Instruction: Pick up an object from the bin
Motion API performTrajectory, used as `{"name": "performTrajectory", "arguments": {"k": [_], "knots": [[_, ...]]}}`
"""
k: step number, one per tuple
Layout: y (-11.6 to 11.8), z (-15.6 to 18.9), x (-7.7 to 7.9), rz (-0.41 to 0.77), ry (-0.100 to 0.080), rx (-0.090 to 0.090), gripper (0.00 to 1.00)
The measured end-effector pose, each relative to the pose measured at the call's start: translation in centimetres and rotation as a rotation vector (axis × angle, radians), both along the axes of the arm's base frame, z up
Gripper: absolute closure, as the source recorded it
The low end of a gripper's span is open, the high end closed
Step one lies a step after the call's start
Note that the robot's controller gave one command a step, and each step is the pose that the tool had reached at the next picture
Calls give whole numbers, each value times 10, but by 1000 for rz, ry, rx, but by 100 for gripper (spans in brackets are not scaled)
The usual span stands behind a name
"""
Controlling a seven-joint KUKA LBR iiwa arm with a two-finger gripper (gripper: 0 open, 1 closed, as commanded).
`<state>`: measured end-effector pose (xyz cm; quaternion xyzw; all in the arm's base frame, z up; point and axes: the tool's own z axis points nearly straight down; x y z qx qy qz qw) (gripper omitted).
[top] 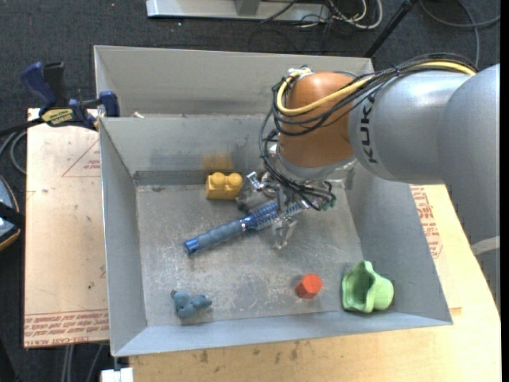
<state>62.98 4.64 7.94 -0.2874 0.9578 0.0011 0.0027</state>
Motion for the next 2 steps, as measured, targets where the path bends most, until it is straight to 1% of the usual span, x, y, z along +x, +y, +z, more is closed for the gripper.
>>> {"name": "performTrajectory", "arguments": {"k": [1,2], "knots": [[2,4,1,4,-4,0,100],[-23,173,16,26,-7,-3,100]]}}
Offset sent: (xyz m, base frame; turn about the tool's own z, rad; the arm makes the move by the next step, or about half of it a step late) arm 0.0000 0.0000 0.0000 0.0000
